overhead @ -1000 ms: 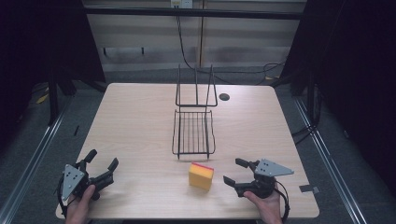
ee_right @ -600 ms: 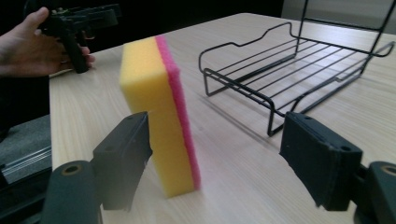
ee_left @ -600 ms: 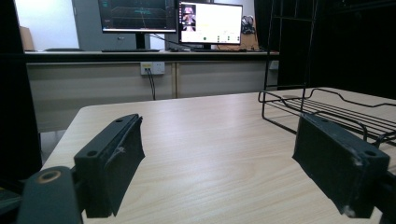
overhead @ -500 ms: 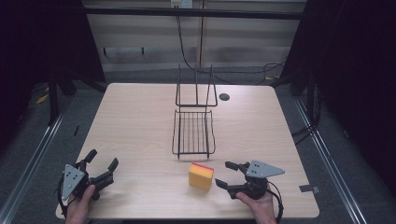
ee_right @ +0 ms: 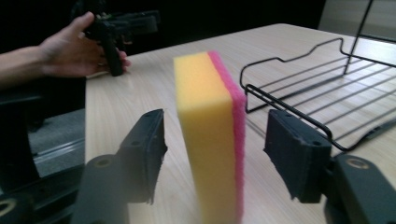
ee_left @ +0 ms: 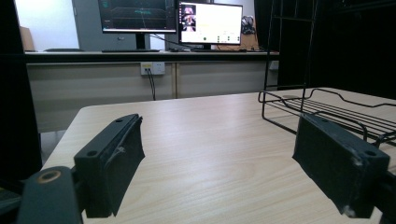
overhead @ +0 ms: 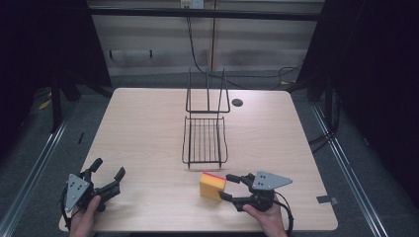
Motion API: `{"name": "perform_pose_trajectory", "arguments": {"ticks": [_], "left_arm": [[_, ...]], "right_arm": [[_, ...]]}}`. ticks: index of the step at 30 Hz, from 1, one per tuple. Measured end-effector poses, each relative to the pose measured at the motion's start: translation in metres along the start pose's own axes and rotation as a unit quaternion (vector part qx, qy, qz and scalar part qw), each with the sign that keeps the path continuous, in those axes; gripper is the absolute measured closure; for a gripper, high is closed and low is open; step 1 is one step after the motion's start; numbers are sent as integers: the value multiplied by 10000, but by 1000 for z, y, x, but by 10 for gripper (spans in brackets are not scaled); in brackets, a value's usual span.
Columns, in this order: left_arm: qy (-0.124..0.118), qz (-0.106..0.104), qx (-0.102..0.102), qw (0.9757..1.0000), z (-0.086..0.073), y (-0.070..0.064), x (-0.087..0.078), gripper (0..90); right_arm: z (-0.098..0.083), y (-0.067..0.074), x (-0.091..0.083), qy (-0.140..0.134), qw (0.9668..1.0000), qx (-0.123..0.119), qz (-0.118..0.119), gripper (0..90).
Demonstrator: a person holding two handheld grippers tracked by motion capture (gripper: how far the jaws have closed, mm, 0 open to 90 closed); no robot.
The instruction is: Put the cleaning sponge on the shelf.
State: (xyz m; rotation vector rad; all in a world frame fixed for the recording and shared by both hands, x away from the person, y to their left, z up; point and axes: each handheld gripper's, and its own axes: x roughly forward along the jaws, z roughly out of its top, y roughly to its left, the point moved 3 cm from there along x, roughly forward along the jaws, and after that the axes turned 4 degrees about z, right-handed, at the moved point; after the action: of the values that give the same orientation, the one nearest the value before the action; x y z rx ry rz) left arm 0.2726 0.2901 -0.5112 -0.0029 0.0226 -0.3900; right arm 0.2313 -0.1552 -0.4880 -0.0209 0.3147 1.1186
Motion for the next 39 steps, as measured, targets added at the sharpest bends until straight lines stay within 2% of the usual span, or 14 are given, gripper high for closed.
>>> {"name": "perform_pose_trajectory", "arguments": {"ticks": [11, 15, 19, 26, 39], "left_arm": [[-1, -1, 1, 10000, 0, 0, 0, 156], [-1, -1, -1, 10000, 0, 0, 0, 156], [-15, 2, -21, 10000, 0, 0, 0, 156], [-3, 3, 6, 10000, 0, 0, 0, 156], [-19, 3, -25, 10000, 0, 0, 0, 156]], "right_arm": [[-1, -1, 13, -88, 9998, -136, 119, 462], [-3, -3, 14, -167, 9997, -97, 115, 471], [-5, -5, 17, -245, 9996, -53, 160, 511], [-5, -4, 20, -278, 9992, -131, 254, 589], [0, -3, 17, -305, 9991, -136, 270, 602]]}}
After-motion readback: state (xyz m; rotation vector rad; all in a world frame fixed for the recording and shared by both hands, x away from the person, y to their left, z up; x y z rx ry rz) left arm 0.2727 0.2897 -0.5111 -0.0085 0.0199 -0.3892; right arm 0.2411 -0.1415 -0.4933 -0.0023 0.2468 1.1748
